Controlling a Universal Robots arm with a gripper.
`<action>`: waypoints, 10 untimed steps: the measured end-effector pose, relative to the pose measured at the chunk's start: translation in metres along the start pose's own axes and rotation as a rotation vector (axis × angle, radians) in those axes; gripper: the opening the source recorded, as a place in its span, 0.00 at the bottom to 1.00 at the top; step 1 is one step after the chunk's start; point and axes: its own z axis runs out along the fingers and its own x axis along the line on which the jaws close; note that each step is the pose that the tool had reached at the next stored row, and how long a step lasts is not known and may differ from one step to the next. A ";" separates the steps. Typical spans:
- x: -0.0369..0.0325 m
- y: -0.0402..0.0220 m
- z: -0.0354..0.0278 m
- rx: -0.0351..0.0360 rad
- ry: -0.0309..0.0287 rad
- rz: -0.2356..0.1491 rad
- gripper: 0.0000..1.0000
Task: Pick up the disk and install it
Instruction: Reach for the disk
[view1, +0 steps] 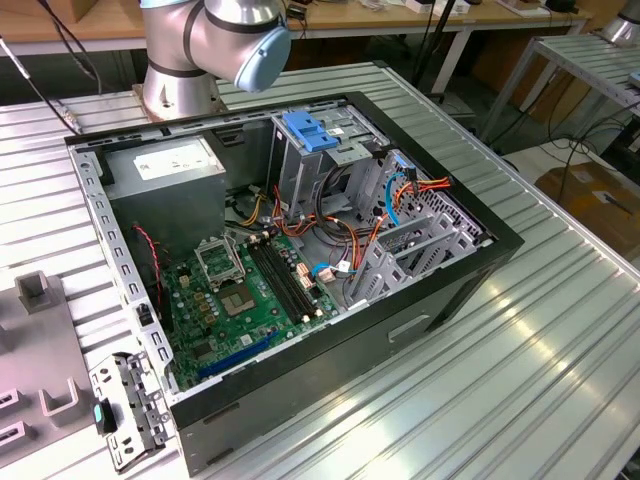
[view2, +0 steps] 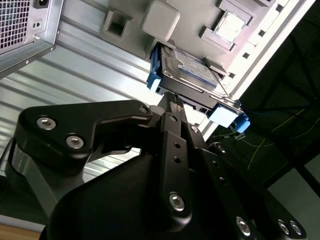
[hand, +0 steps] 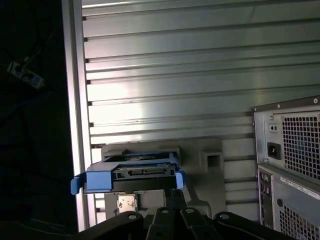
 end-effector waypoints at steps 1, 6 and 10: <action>0.0029 -0.0002 0.0001 0.0001 0.0000 0.000 0.11; 0.0118 -0.0008 0.0004 0.0000 0.0000 0.000 0.11; 0.0227 -0.0016 0.0008 0.0000 0.0000 0.000 0.11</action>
